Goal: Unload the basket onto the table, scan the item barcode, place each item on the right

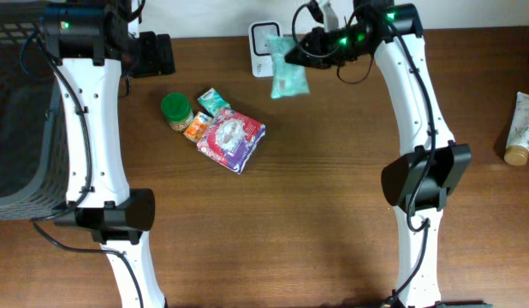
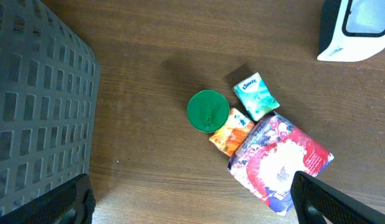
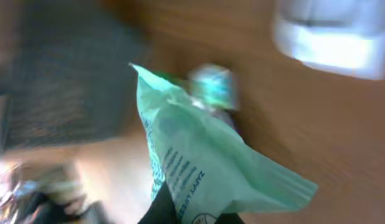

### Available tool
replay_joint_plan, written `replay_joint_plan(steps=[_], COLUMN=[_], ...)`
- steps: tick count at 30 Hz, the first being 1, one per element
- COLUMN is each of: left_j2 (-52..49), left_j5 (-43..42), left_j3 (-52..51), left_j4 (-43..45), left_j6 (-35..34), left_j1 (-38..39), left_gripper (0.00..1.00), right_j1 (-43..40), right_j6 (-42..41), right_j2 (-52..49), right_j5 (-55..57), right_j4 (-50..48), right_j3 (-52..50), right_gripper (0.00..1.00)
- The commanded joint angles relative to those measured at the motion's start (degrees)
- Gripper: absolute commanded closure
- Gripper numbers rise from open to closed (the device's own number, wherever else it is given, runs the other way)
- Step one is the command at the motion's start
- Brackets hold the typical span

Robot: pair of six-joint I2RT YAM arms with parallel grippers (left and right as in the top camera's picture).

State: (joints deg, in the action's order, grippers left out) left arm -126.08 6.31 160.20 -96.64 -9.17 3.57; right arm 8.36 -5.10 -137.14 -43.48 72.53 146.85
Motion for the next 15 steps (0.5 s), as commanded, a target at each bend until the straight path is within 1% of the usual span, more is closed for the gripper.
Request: replay_joint_plan(steps=[1,2,4,5,7,9,12,15], left_j2=[0.66,0.63,0.63,0.63,0.63,0.63,0.63,0.63], left_j5=[0.44,0.44,0.44,0.44,0.44,0.44,0.44,0.44], left_j3=[0.66,0.66,0.66,0.66,0.66,0.66,0.66,0.66], left_j4=[-0.07,-0.07,-0.07,-0.07,-0.07,-0.07,-0.07,-0.07], left_j6=[0.28,0.28,0.28,0.28,0.28,0.28,0.28,0.28], left_j1=[0.11,0.11,0.11,0.11,0.11,0.11,0.11,0.11], left_gripper=[0.01,0.01,0.01,0.01,0.01,0.01,0.01,0.01], right_j1=[0.44,0.68,1.4,1.79,2.45,3.26,4.0,5.07], right_j6=[-12.07,-13.9,-14.36,-16.37,-18.67,-25.35,-26.91,-26.91], right_j2=[0.79,0.76,0.7,0.7,0.7,0.7,0.7,0.7], right_j5=[38.51,46.34,55.49,59.76,65.99,76.32,79.58,79.49], right_j4=[6.56,9.38,13.53,14.84,15.28,14.38,8.09,4.02], right_j3=[1.11,0.98,-0.61,-2.23,-5.46,-13.64,-24.87,-31.23], right_gripper=[0.96,0.96,0.96,0.96,0.96,0.96,0.96,0.95])
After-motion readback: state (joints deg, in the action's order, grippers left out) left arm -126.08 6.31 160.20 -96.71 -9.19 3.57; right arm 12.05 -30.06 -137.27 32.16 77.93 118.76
